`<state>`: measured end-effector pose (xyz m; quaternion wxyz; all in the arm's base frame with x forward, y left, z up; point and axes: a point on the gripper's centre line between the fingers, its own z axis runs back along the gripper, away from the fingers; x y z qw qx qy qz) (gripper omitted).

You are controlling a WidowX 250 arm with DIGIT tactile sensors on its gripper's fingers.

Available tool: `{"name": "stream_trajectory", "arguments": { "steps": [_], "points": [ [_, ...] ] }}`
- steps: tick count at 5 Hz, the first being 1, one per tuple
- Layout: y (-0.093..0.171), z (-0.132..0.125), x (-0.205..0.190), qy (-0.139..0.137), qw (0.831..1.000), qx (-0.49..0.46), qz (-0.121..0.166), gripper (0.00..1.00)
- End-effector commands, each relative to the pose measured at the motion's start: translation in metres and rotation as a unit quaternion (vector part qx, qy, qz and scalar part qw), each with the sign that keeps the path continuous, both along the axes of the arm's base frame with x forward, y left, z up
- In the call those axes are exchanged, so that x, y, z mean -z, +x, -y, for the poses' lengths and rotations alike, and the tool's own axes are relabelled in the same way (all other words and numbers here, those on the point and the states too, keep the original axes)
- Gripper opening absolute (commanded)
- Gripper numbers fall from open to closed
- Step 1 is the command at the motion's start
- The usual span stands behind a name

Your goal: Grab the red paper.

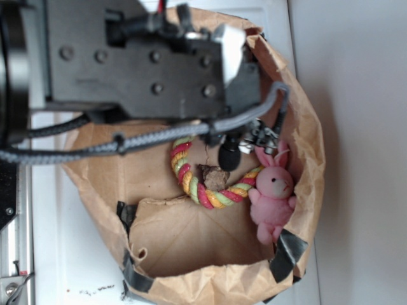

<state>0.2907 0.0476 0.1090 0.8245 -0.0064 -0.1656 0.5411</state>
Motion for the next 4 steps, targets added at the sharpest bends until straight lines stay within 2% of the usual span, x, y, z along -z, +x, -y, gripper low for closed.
{"name": "stream_trajectory", "arguments": {
  "steps": [1, 3, 4],
  "points": [
    [-0.0183, -0.0112, -0.0109, 0.032, 0.998, -0.013, 0.042, 1.0],
    [-0.0165, -0.0157, -0.0096, 0.058, 0.997, -0.016, 0.049, 1.0],
    [-0.0174, -0.0126, -0.0087, 0.053, 0.997, -0.031, 0.043, 1.0]
  ]
}}
